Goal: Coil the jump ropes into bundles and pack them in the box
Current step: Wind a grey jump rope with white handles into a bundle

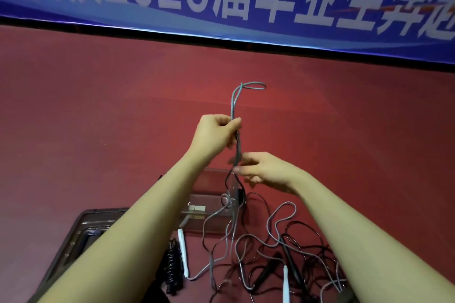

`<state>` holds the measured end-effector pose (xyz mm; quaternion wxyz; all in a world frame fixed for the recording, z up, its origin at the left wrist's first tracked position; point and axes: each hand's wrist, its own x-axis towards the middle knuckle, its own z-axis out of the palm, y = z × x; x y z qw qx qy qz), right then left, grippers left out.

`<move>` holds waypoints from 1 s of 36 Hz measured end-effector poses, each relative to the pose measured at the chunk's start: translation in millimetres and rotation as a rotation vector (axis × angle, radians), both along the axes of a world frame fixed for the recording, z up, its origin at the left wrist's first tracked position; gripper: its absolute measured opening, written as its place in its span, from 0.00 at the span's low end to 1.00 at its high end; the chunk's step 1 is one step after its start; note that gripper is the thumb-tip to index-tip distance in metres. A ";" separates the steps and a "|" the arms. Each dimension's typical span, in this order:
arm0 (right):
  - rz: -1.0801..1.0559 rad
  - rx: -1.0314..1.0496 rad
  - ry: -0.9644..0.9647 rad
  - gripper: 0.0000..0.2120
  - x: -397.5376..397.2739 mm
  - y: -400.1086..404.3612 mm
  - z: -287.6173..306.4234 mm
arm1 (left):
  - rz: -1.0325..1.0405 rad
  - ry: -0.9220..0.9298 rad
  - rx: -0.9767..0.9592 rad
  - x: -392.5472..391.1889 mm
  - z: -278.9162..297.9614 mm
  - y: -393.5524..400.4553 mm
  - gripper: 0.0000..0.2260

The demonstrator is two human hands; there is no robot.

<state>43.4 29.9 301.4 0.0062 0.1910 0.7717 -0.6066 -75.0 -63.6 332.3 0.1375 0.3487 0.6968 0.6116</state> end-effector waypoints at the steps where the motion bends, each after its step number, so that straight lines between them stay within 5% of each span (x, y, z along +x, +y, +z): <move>1: 0.004 0.005 0.025 0.08 -3.0 -2.4 -1.8 | 0.007 -0.002 0.015 -1.2 1.2 0.8 0.11; 8: -0.273 0.149 0.262 0.08 -18.2 2.4 -0.7 | 0.011 -0.093 -0.013 -6.6 1.5 4.3 0.11; 14: -0.458 0.024 0.465 0.10 -21.2 13.7 6.4 | -0.274 0.144 -0.467 -1.7 -16.3 -3.9 0.12; 18: -0.507 -0.014 0.514 0.10 -21.0 14.7 11.4 | -0.335 0.179 -0.351 10.0 -21.6 -4.9 0.05; 25: -0.512 -0.110 0.581 0.08 -15.2 10.8 20.2 | -0.187 0.247 -0.253 11.4 -23.4 3.0 0.12; 36: -0.243 0.148 0.086 0.07 -2.1 4.7 8.6 | -0.090 -0.110 -0.013 1.9 -18.7 -0.9 0.11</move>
